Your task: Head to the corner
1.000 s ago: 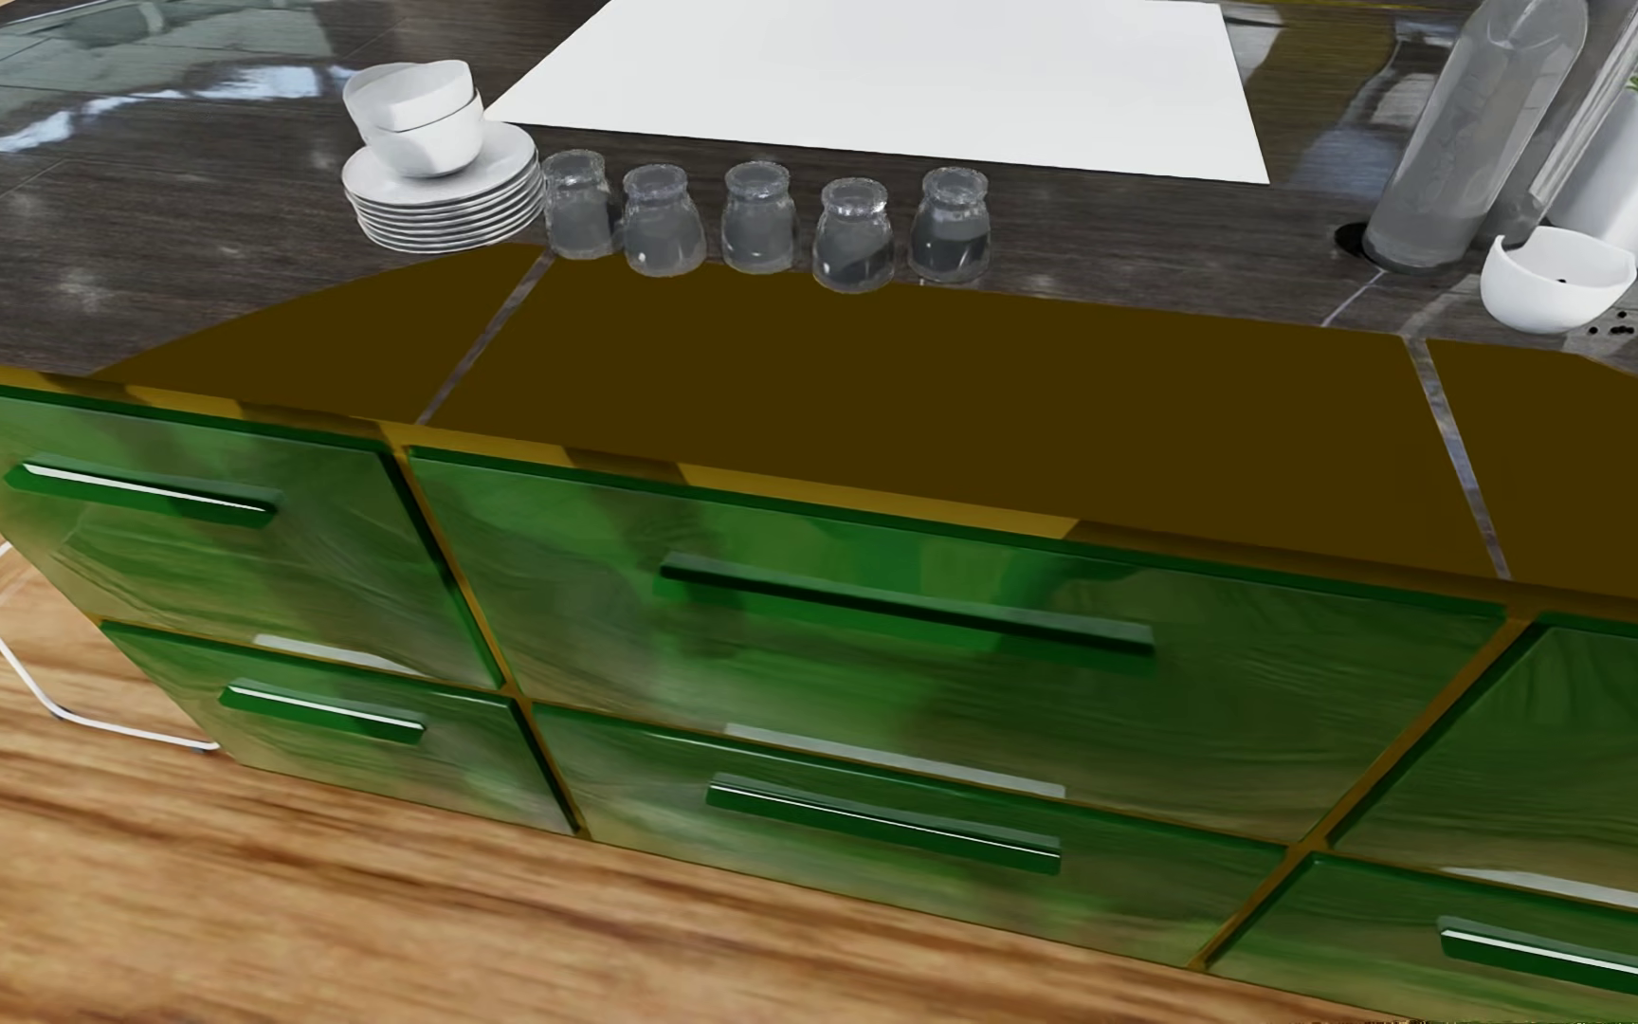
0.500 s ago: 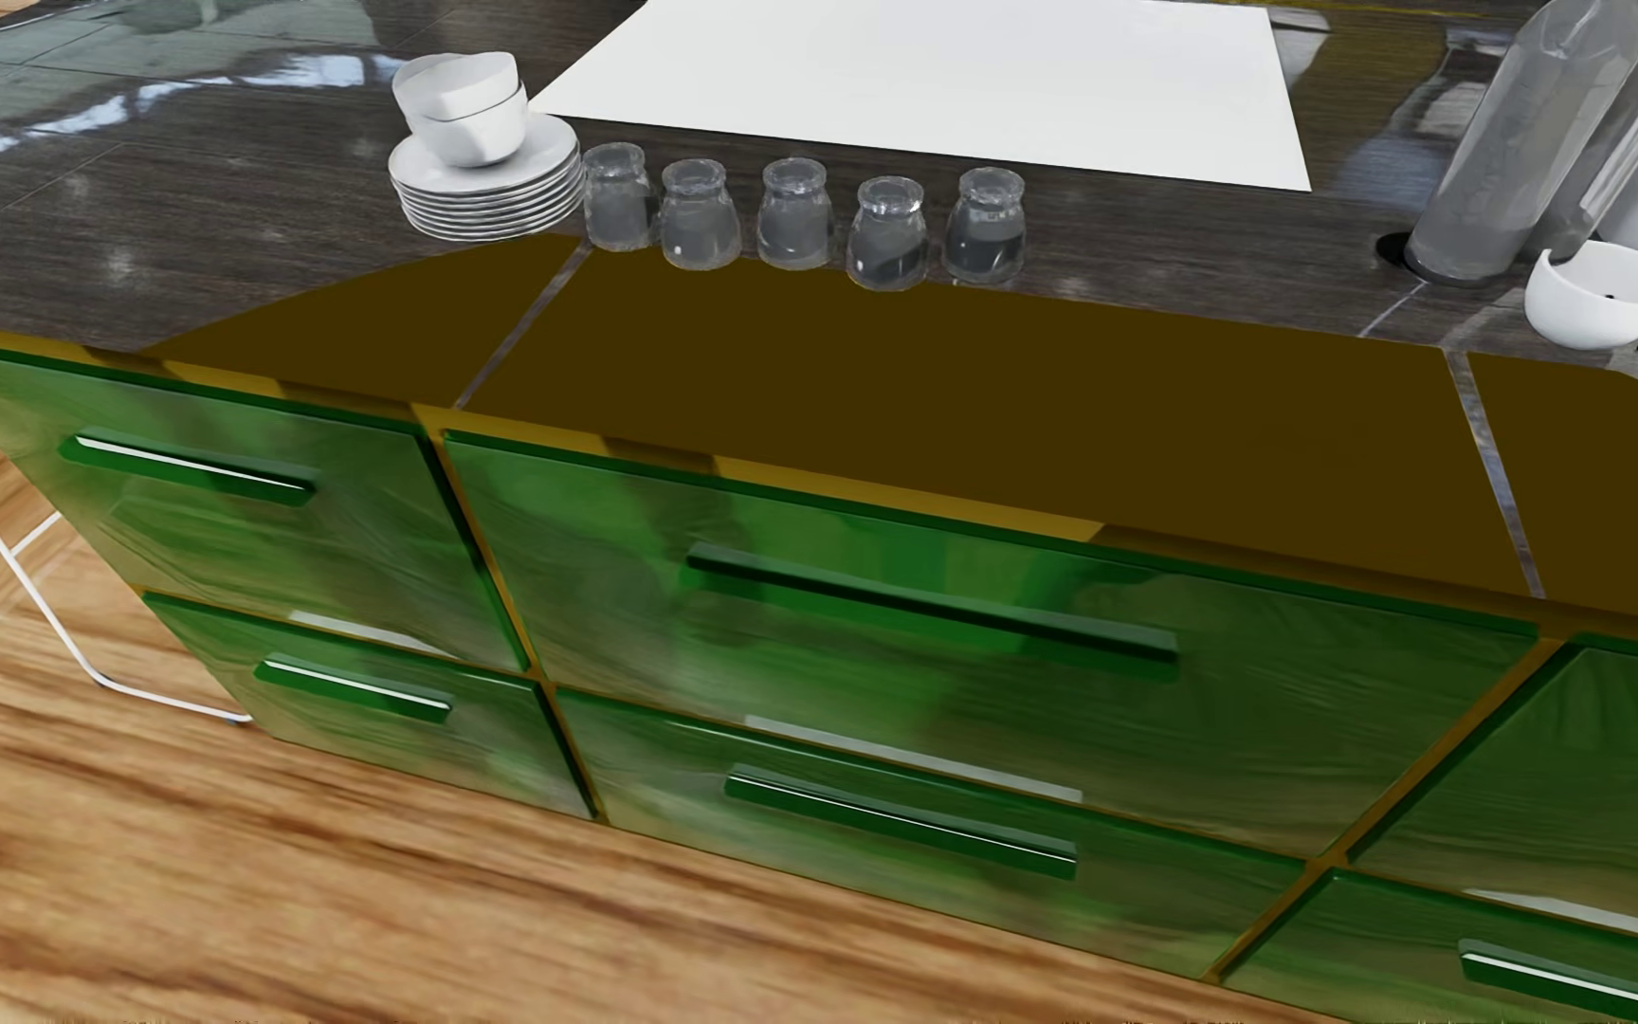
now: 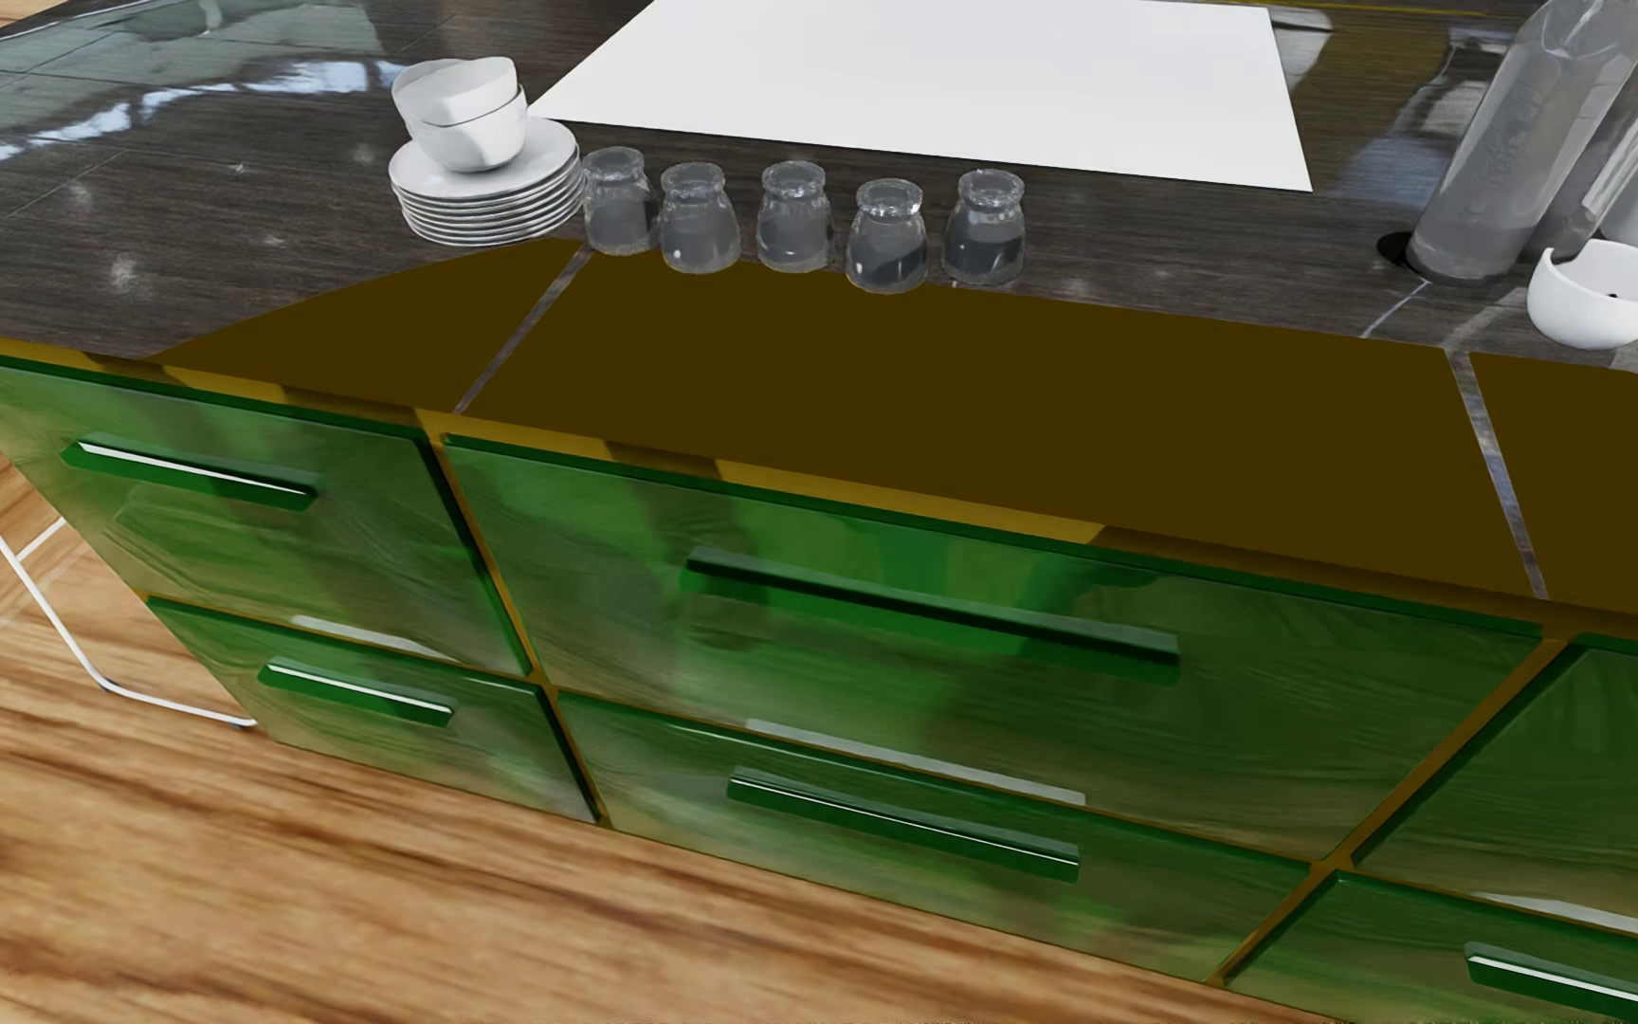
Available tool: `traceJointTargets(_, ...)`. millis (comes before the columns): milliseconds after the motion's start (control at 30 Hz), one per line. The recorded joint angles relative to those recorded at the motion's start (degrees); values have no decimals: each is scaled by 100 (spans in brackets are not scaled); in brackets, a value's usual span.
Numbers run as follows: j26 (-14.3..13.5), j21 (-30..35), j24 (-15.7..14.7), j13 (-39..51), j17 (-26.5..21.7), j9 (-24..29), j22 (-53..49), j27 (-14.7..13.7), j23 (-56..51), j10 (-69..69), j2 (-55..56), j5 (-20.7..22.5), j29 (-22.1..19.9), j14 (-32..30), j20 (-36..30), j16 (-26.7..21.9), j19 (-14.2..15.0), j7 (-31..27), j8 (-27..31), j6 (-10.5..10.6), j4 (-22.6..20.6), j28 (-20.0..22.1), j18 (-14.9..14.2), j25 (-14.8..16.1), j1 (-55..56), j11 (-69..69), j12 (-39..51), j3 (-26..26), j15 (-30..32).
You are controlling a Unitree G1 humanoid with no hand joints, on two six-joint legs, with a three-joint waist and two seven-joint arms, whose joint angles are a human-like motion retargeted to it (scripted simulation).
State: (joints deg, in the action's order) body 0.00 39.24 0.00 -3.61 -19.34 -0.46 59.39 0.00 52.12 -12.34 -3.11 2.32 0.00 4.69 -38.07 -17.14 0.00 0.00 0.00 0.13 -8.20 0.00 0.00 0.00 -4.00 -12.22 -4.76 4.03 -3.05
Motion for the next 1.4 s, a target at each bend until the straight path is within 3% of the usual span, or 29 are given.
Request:
traceJointTargets(767, 0, -333, 0, -163, 117, -164, -66, 0, -72, -61, 65, 4, 0, 109, 388, 121, 0, 0, 0, -2, 57, 0, 0, 0, 92, 11, -122, -130, 5)
traceJointTargets(1200, 0, -307, 0, -97, 76, -45, -178, 0, -63, -5, 34, 29, 0, 124, -247, 143, 0, 0, 0, 172, 109, 0, 0, 0, 51, 48, -95, -584, 3)
traceJointTargets(1400, 0, -286, 0, -64, 55, -150, -202, 0, -7, -5, 92, -39, 0, 124, -197, 174, 0, 0, 0, 203, 62, 0, 0, 0, 103, 41, -114, -621, -18)
